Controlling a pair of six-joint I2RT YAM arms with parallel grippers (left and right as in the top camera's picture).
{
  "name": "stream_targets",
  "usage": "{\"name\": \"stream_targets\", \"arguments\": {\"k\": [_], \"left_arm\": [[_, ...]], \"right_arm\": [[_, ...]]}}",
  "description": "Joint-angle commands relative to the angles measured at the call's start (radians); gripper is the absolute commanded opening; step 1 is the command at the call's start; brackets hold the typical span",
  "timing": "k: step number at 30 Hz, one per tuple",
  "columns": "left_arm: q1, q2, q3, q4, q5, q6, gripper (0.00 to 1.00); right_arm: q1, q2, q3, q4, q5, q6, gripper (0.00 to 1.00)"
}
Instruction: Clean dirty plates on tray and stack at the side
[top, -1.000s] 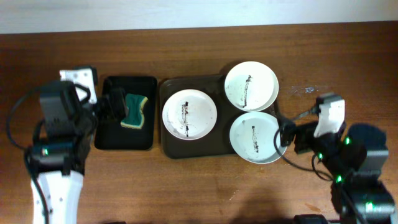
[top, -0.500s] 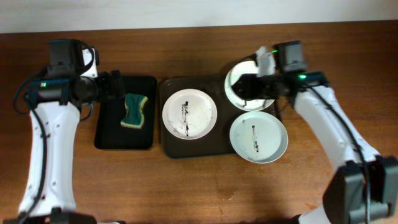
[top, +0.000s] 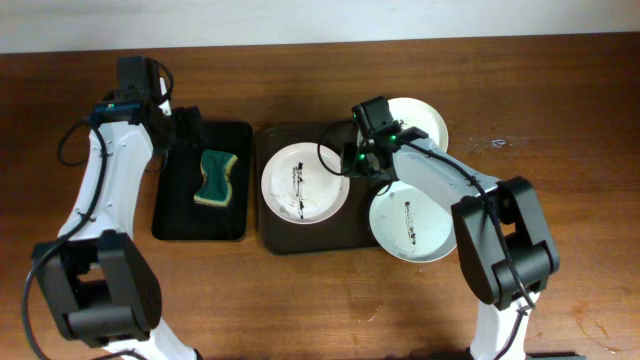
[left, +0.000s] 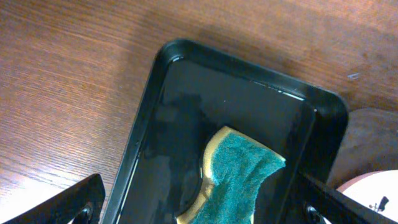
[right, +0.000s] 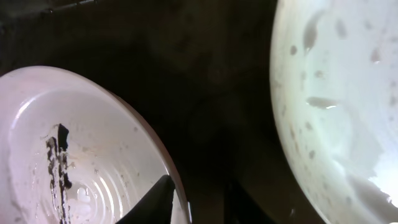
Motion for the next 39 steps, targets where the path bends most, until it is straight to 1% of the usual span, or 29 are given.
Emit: {"name": "stream_targets", "arguments": {"k": [1, 3, 5, 6, 7, 10, 12, 14, 16, 18, 20, 21, 22, 23, 25, 26, 27, 28, 29, 30, 31, 32, 33, 34, 35, 36, 37, 39], "left_arm": [[-0.004, 0.049, 0.016, 0.001, -0.010, -0.012, 0.93], [-0.013, 0.065, 0.016, -0.002, -0.010, -0.012, 0.91], [-0.026, 0.074, 0.016, -0.008, -0.010, -0.012, 0.84], [-0.033, 0.080, 0.016, -0.012, -0.010, -0.011, 0.70], [-0.039, 0.085, 0.016, -0.016, -0.008, -0.006, 0.64], [-0.063, 0.108, 0.015, -0.074, -0.007, 0.053, 0.68], [-0.064, 0.121, 0.015, -0.122, -0.002, 0.056, 0.67], [-0.064, 0.133, 0.015, -0.163, 0.092, 0.192, 0.66], [-0.064, 0.178, 0.015, -0.189, 0.108, 0.251, 0.63], [-0.066, 0.227, 0.015, -0.181, 0.183, 0.326, 0.63], [-0.072, 0.270, 0.015, -0.170, 0.177, 0.323, 0.62], [-0.072, 0.287, 0.015, -0.165, 0.168, 0.321, 0.59], [-0.072, 0.301, 0.015, -0.161, 0.143, 0.304, 0.54], [-0.071, 0.312, 0.015, -0.154, 0.089, 0.248, 0.37], [-0.071, 0.312, 0.016, -0.142, 0.070, 0.200, 0.19], [-0.071, 0.312, 0.023, -0.142, 0.071, 0.187, 0.13], [-0.071, 0.312, 0.031, -0.143, 0.072, 0.181, 0.12], [-0.071, 0.312, 0.054, -0.152, 0.072, 0.181, 0.14], [-0.072, 0.312, 0.079, -0.163, 0.072, 0.181, 0.38], [-0.072, 0.312, 0.095, -0.173, 0.071, 0.181, 0.53], [-0.072, 0.312, 0.118, -0.185, 0.072, 0.181, 0.63], [-0.072, 0.312, 0.146, -0.198, 0.072, 0.181, 0.64], [-0.072, 0.312, 0.155, -0.198, 0.072, 0.181, 0.63], [-0.072, 0.312, 0.156, -0.198, 0.072, 0.181, 0.60], [-0.072, 0.312, 0.156, -0.198, 0.071, 0.181, 0.55], [-0.072, 0.312, 0.153, -0.192, 0.072, 0.181, 0.48], [-0.072, 0.312, 0.151, -0.190, 0.072, 0.181, 0.45], [-0.072, 0.322, 0.138, -0.195, 0.068, 0.181, 0.45]], "right_arm": [[0.018, 0.048, 0.013, 0.002, 0.024, 0.012, 0.24], [0.022, 0.069, 0.013, -0.003, 0.024, 0.013, 0.12], [0.024, 0.085, 0.013, -0.014, 0.019, 0.030, 0.05], [0.024, 0.085, 0.013, -0.014, 0.020, 0.031, 0.04], [0.024, 0.085, 0.013, -0.014, 0.019, 0.031, 0.04], [0.024, 0.085, 0.013, -0.018, 0.020, 0.031, 0.04], [0.024, 0.085, 0.013, -0.019, 0.020, 0.031, 0.04], [0.023, 0.085, 0.013, -0.019, 0.021, 0.030, 0.04], [0.023, 0.085, 0.013, -0.021, 0.021, 0.030, 0.04], [0.023, 0.085, 0.013, -0.022, 0.021, 0.030, 0.04], [0.023, 0.085, 0.013, -0.022, 0.021, 0.030, 0.04], [0.023, 0.085, 0.013, -0.022, 0.021, 0.027, 0.05], [0.023, 0.085, 0.013, -0.023, 0.021, 0.027, 0.04], [0.023, 0.085, 0.013, -0.025, 0.022, 0.027, 0.05], [0.023, 0.085, 0.013, -0.025, 0.025, 0.027, 0.05], [0.023, 0.085, 0.013, -0.025, 0.025, 0.027, 0.05], [0.023, 0.085, 0.013, -0.025, 0.024, 0.027, 0.05], [0.023, 0.085, 0.013, -0.025, 0.024, 0.027, 0.05], [0.023, 0.085, 0.013, -0.025, 0.024, 0.027, 0.06], [0.023, 0.085, 0.013, -0.025, 0.024, 0.027, 0.06], [0.023, 0.085, 0.013, -0.025, 0.024, 0.027, 0.06], [0.023, 0.085, 0.013, -0.025, 0.025, 0.027, 0.05], [0.023, 0.085, 0.013, -0.025, 0.025, 0.027, 0.05], [0.023, 0.085, 0.013, -0.025, 0.026, 0.027, 0.06], [0.023, 0.085, 0.013, -0.025, 0.029, 0.027, 0.05], [0.023, 0.085, 0.013, -0.025, 0.035, 0.027, 0.06], [0.023, 0.085, 0.013, -0.025, 0.036, 0.027, 0.06], [0.023, 0.085, 0.013, -0.026, 0.036, 0.027, 0.06]]}}
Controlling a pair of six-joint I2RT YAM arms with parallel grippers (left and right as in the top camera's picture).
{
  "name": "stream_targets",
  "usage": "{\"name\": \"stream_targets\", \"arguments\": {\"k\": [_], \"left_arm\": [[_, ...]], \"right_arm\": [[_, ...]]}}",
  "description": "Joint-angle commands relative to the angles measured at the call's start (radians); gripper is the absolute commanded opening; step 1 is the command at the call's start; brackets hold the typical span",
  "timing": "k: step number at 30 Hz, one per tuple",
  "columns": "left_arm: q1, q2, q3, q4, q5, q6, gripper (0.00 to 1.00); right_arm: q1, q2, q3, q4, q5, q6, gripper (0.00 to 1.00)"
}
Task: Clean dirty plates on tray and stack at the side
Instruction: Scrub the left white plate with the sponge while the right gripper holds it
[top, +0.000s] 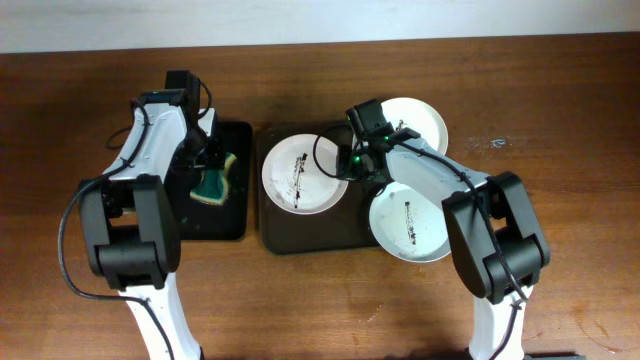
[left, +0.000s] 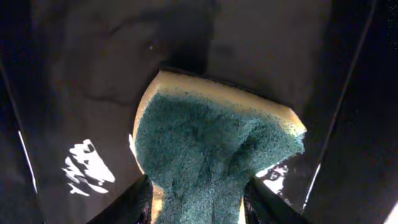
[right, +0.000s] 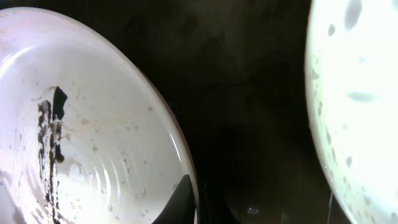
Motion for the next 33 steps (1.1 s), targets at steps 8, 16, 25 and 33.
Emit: {"name": "stream_targets", "arguments": {"k": [8, 16, 25, 33], "left_arm": [[0.000, 0.023, -0.077, 0.015, -0.011, -0.004, 0.02], [-0.047, 0.017, 0.290, -0.136, 0.202, -0.002, 0.00], [-0.283, 0.106, 0.283, -0.115, 0.142, -0.068, 0.00], [-0.385, 0.297, 0.282, -0.204, 0.133, -0.093, 0.00]], "right_arm": [[0.008, 0.043, -0.006, -0.016, 0.047, 0.005, 0.05], [-0.038, 0.043, -0.006, -0.031, -0.151, -0.018, 0.04], [-0.044, 0.043, -0.006, -0.039, -0.157, -0.021, 0.04], [-0.072, 0.043, -0.006, -0.061, -0.182, -0.012, 0.04]]}}
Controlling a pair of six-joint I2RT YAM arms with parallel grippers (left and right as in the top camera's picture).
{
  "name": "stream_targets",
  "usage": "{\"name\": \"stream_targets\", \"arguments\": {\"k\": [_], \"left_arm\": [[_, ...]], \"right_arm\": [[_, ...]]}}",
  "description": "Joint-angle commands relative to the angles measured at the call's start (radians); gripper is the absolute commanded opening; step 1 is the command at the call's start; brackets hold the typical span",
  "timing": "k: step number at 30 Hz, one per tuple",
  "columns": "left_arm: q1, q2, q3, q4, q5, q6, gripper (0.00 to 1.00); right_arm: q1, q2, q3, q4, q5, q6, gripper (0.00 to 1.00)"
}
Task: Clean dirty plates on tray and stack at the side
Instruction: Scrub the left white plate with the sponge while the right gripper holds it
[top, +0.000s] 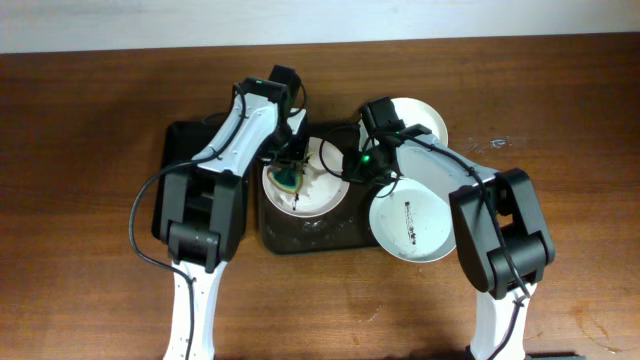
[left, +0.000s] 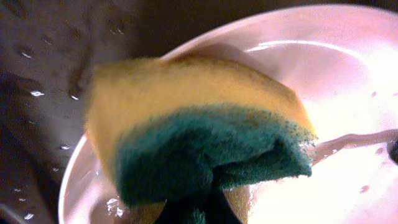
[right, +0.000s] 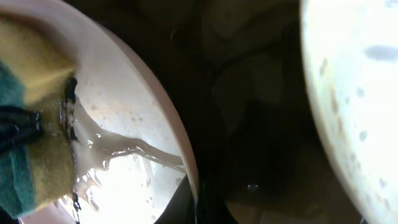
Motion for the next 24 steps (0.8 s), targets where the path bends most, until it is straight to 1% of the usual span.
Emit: {"name": "stream_targets", "arguments": {"k": [1, 2, 4, 5, 6, 7, 8, 10, 11, 12, 13, 14, 15, 19, 21, 22, 23, 24], "left_arm": [[-0.045, 0.080, -0.016, -0.079, 0.061, -0.014, 0.00], [-0.045, 0.080, -0.016, -0.098, 0.118, 0.013, 0.00], [-0.045, 0.080, -0.016, -0.124, 0.275, 0.110, 0.00], [-0.045, 0.080, -0.016, -0.132, 0.361, 0.123, 0.00], [-0.045, 0.080, -0.016, -0.132, 0.414, 0.122, 0.00], [-0.045, 0.080, -0.016, -0.132, 0.467, 0.082, 0.00], [-0.045, 0.080, -0.016, -0.128, 0.462, 0.029, 0.00], [-0.044, 0.080, -0.016, -0.059, 0.319, -0.081, 0.00], [-0.044, 0.080, -0.016, -0.018, 0.170, -0.169, 0.00], [-0.045, 0.080, -0.016, 0.026, -0.015, -0.272, 0.00], [-0.045, 0.080, -0.016, 0.052, -0.106, -0.313, 0.00], [-0.045, 0.080, -0.016, 0.099, -0.230, -0.374, 0.00], [-0.045, 0.080, -0.016, 0.140, -0.296, -0.397, 0.00], [-0.045, 0.080, -0.004, 0.279, -0.375, -0.390, 0.00], [-0.045, 0.080, 0.024, 0.289, -0.373, -0.331, 0.00], [-0.045, 0.080, 0.054, 0.280, -0.372, -0.227, 0.00], [-0.045, 0.080, 0.074, 0.265, -0.346, -0.156, 0.00], [-0.044, 0.080, 0.089, 0.250, -0.280, -0.069, 0.00]], "right_arm": [[-0.011, 0.034, -0.008, -0.006, -0.020, 0.004, 0.04], [-0.010, 0.034, -0.008, -0.006, -0.031, 0.007, 0.04], [-0.010, 0.034, -0.008, -0.005, -0.034, 0.007, 0.04], [-0.009, 0.034, -0.008, -0.003, -0.038, 0.007, 0.04], [-0.009, 0.034, -0.008, -0.002, -0.038, 0.008, 0.04], [-0.009, 0.034, -0.008, -0.003, -0.038, 0.008, 0.04], [-0.009, 0.034, -0.008, -0.003, -0.038, 0.008, 0.04], [-0.009, 0.034, -0.008, -0.003, -0.038, 0.008, 0.04], [-0.009, 0.034, -0.008, -0.003, -0.038, 0.008, 0.04], [-0.009, 0.034, -0.008, -0.003, -0.038, 0.008, 0.04], [-0.009, 0.034, -0.008, -0.003, -0.037, 0.007, 0.04], [-0.009, 0.034, -0.008, -0.003, -0.037, 0.007, 0.04], [-0.009, 0.034, -0.008, -0.003, -0.037, 0.007, 0.04], [-0.009, 0.035, -0.013, -0.003, -0.029, 0.007, 0.04], [-0.009, 0.035, -0.013, -0.003, -0.029, 0.007, 0.04], [-0.009, 0.035, -0.013, -0.003, -0.026, 0.007, 0.04], [-0.009, 0.035, -0.013, -0.003, -0.018, 0.007, 0.04], [-0.009, 0.035, -0.013, -0.003, -0.012, 0.007, 0.04]]}}
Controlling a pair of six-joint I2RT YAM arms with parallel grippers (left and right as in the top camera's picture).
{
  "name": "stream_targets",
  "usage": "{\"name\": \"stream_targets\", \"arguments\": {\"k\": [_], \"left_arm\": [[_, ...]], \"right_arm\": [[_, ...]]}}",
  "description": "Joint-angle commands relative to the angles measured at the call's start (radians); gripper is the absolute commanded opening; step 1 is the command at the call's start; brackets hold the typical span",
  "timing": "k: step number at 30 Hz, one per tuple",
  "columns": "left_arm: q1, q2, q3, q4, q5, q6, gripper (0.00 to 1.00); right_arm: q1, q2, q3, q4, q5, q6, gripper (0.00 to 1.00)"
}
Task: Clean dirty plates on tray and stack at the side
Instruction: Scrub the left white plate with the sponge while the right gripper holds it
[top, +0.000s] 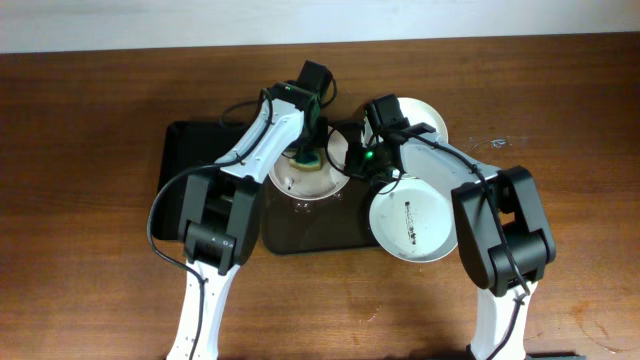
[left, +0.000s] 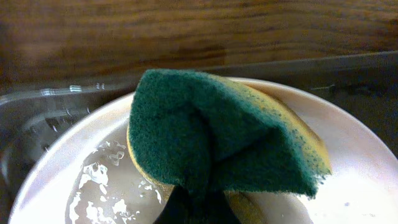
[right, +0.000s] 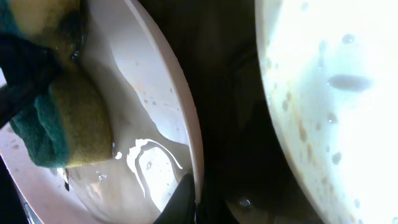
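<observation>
A white plate (top: 300, 178) lies in the dark tray (top: 300, 225), wet and soapy (left: 81, 186). My left gripper (top: 306, 152) is shut on a green-and-yellow sponge (left: 217, 140), pressing it on the plate's far part. My right gripper (top: 352, 166) is shut on that plate's right rim (right: 189, 134), one finger inside and one outside; the sponge (right: 65, 127) shows at the left of the right wrist view. A second plate (top: 412, 222) with a black streak sits at the tray's right edge.
Another white plate (top: 425, 120) lies on the table at the back right, partly under my right arm. A smaller black tray (top: 195, 160) stands left of the dark one. Both arms cross above the dark tray's back half.
My left gripper has moved the sponge from the plate's left-middle to its far part. The smeared dark streak no longer shows on the plate. The right gripper still holds the rim.
First my left gripper hung open over the sponge in the small black tray, and my right fingers straddled the streaked plate's rim. Then the left was down on the sponge and the right pinched the rim. Later the sponge smeared the streak; now the plate shows only soapy water.
</observation>
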Motion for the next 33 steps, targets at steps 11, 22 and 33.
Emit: {"name": "stream_targets", "arguments": {"k": [11, 22, 33], "left_arm": [[0.042, 0.085, -0.027, -0.435, 0.393, 0.869, 0.00], [0.042, 0.085, -0.116, -0.555, 0.662, 1.256, 0.00], [0.073, 0.085, -0.109, -0.043, -0.113, 0.004, 0.00]], "right_arm": [[0.006, 0.026, -0.016, -0.030, 0.016, -0.032, 0.04], [0.006, 0.026, -0.016, -0.029, 0.016, -0.032, 0.04], [0.006, 0.026, -0.016, -0.030, 0.017, -0.032, 0.04]]}}
